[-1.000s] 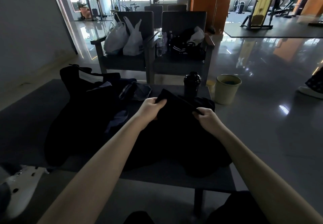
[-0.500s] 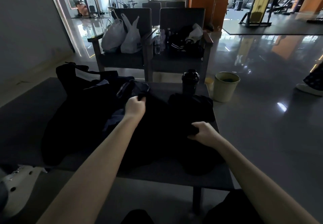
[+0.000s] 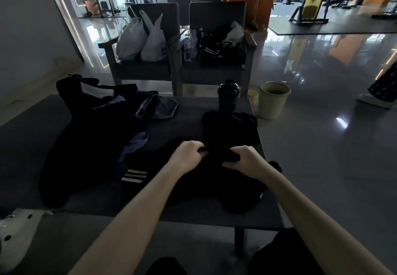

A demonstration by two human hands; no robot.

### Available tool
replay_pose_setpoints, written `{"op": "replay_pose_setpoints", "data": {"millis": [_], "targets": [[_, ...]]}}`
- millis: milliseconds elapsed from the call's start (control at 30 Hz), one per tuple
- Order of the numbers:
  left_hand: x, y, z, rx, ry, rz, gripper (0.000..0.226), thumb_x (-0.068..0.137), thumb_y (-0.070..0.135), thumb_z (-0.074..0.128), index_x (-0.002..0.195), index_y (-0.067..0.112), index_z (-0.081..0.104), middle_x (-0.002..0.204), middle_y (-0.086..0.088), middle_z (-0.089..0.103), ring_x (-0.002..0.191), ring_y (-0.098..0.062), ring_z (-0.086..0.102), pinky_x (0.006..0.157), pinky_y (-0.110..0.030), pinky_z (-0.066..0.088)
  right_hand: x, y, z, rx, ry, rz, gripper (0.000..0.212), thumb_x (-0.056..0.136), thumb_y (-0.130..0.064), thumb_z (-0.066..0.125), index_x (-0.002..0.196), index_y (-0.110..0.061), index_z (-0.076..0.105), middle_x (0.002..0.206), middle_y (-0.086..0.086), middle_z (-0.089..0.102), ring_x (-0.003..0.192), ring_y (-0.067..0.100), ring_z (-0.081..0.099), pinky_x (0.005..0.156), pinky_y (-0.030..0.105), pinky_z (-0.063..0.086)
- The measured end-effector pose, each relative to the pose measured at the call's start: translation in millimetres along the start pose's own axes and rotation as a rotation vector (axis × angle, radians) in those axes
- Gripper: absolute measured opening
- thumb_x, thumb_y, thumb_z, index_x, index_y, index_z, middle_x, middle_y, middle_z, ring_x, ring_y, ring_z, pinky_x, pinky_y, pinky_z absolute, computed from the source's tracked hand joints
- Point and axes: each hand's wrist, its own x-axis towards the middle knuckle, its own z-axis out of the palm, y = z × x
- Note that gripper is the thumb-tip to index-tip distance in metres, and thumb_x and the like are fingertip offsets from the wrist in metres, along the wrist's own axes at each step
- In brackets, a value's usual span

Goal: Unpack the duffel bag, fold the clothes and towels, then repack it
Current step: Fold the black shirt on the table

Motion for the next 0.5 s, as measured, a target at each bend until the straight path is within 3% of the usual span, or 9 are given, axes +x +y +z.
{"op": "replay_pose_setpoints", "data": {"millis": [67,200,267,333,433,467,500], "targets": [[6.1,-14.6,-21.4,0.042,0.130,-0.124,0.022,0.091,0.023,0.058,0.106,0.012,0.069,0.104,-0.012,0.069,0.097,-0.029,0.063,0.083,-0.032,0.048,-5.3,16.0,-7.1,-0.076,-0.040,0.092,0.029,0.078,-0.022,0.075,0.060,-0.032,0.055,0.067,-0.009,0.059,0.068,0.011,0.061,0.070,0.036,0.053],[1.2,-38.0,-50.6,0.145,0.133,-0.380,0.031,0.091,0.017,0.049,0.119,0.013,0.061,0.115,-0.015,0.063,0.102,-0.033,0.059,0.085,-0.038,0.049,-8.2,26.4,-14.2,-0.113,0.037,0.151,0.014,0.080,-0.022,0.071,0.069,-0.026,0.063,0.071,-0.007,0.062,0.072,0.012,0.062,0.071,0.037,0.055],[-6.6,-32.9,-51.3,0.282,0.120,-0.430,0.039,0.089,0.014,0.047,0.127,0.016,0.055,0.122,-0.013,0.059,0.110,-0.032,0.056,0.092,-0.040,0.045,-6.2,20.0,-15.4,-0.088,0.081,0.106,0.018,0.080,-0.017,0.071,0.071,-0.029,0.060,0.071,-0.009,0.062,0.073,0.013,0.062,0.070,0.036,0.054],[-10.0,-18.7,-46.4,0.344,0.020,-0.231,0.053,0.087,0.020,0.055,0.138,0.024,0.043,0.136,-0.006,0.050,0.123,-0.027,0.047,0.101,-0.039,0.039,-2.7,10.3,-16.3,-0.058,0.120,0.026,0.025,0.079,-0.012,0.070,0.071,-0.033,0.058,0.071,-0.011,0.061,0.073,0.012,0.062,0.069,0.035,0.053],[-10.6,14.0,-25.2,0.024,-0.246,0.047,0.086,0.075,0.032,0.077,0.147,0.026,0.031,0.139,0.002,0.047,0.127,-0.018,0.045,0.108,-0.035,0.036,4.3,-7.8,-17.6,-0.009,0.149,-0.107,0.015,0.077,-0.012,0.071,0.084,-0.025,0.069,0.077,-0.009,0.066,0.077,0.011,0.065,0.070,0.034,0.054],[-8.5,22.9,-17.1,-0.085,-0.268,0.061,0.083,0.073,0.030,0.079,0.144,0.024,0.037,0.130,0.003,0.055,0.119,-0.015,0.052,0.104,-0.031,0.040,6.1,-13.3,-18.5,0.019,0.165,-0.129,0.015,0.077,-0.013,0.071,0.086,-0.024,0.070,0.077,-0.009,0.066,0.077,0.010,0.065,0.070,0.032,0.053],[-7.0,30.1,-11.5,-0.163,-0.256,0.065,0.066,0.075,0.026,0.078,0.135,0.022,0.049,0.114,0.004,0.063,0.105,-0.012,0.059,0.095,-0.028,0.045,7.1,-18.1,-20.1,0.042,0.186,-0.132,0.015,0.077,-0.014,0.072,0.087,-0.025,0.070,0.077,-0.010,0.066,0.076,0.010,0.064,0.069,0.030,0.052]]}}
